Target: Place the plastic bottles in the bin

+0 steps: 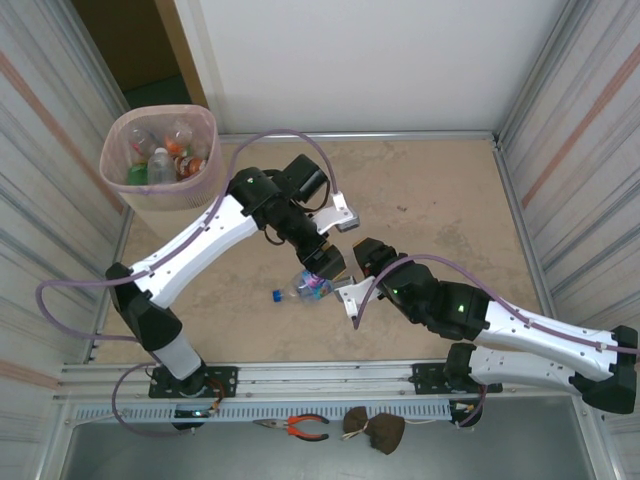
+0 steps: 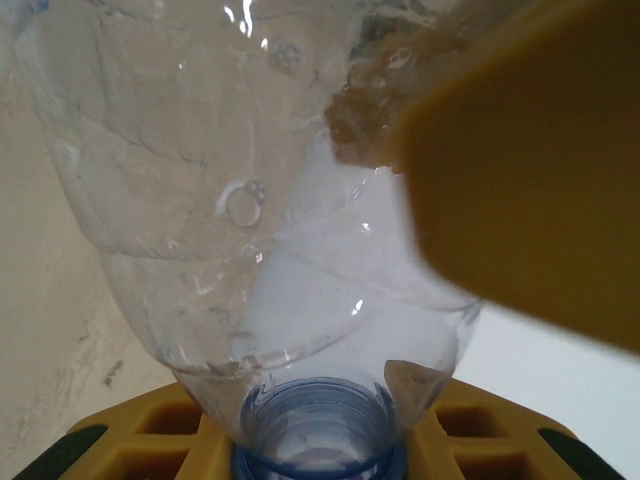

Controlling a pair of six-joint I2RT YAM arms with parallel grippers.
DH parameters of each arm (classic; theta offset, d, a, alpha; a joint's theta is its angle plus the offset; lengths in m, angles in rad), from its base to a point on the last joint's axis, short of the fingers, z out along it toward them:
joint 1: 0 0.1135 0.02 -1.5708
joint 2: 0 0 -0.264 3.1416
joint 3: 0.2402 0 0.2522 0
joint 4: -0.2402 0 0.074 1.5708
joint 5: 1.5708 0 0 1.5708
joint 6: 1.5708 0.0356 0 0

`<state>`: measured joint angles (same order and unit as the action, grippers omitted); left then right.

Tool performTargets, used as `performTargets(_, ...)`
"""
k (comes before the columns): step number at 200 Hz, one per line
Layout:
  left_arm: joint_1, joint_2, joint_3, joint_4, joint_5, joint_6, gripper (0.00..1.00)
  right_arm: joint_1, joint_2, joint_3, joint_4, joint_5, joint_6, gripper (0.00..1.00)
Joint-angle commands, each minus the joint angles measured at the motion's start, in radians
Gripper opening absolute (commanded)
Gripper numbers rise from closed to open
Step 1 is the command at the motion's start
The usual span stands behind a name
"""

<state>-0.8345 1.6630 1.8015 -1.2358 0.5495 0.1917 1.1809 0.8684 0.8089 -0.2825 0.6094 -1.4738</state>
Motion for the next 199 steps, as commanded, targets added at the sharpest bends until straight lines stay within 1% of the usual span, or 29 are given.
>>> performTargets(1, -0.02, 0.023, 0.028, -0.036, 0.018, 0.026, 0.71, 0.014, -0.008, 0.046, 0.036, 0.027, -0.029, 0.1)
performTargets(63, -0.027, 0.062, 0.025, -0.079, 0.072, 0.057, 0.69, 0.026, -0.008, 0.048, 0.046, 0.043, -0.045, 0.09)
performTargets(113, -0.031, 0.084, 0.03, -0.101, 0.102, 0.073, 0.61, 0.033, -0.011, 0.05, 0.031, 0.047, -0.042, 0.09)
performTargets(147, -0.032, 0.085, 0.033, -0.099, 0.101, 0.078, 0.55, 0.034, -0.012, 0.054, 0.014, 0.048, -0.028, 0.1)
performTargets(165, -0.032, 0.083, 0.035, -0.095, 0.093, 0.079, 0.52, 0.037, -0.016, 0.054, 0.003, 0.047, -0.018, 0.14)
performTargets(177, -0.032, 0.08, 0.036, -0.092, 0.087, 0.08, 0.5, 0.038, -0.018, 0.052, -0.003, 0.046, -0.014, 0.19)
performTargets(183, -0.031, 0.077, 0.035, -0.088, 0.084, 0.08, 0.48, 0.039, -0.021, 0.053, -0.004, 0.044, -0.011, 0.23)
performTargets(199, -0.029, 0.071, 0.035, -0.081, 0.078, 0.08, 0.47, 0.039, -0.029, 0.049, -0.01, 0.042, -0.004, 0.38)
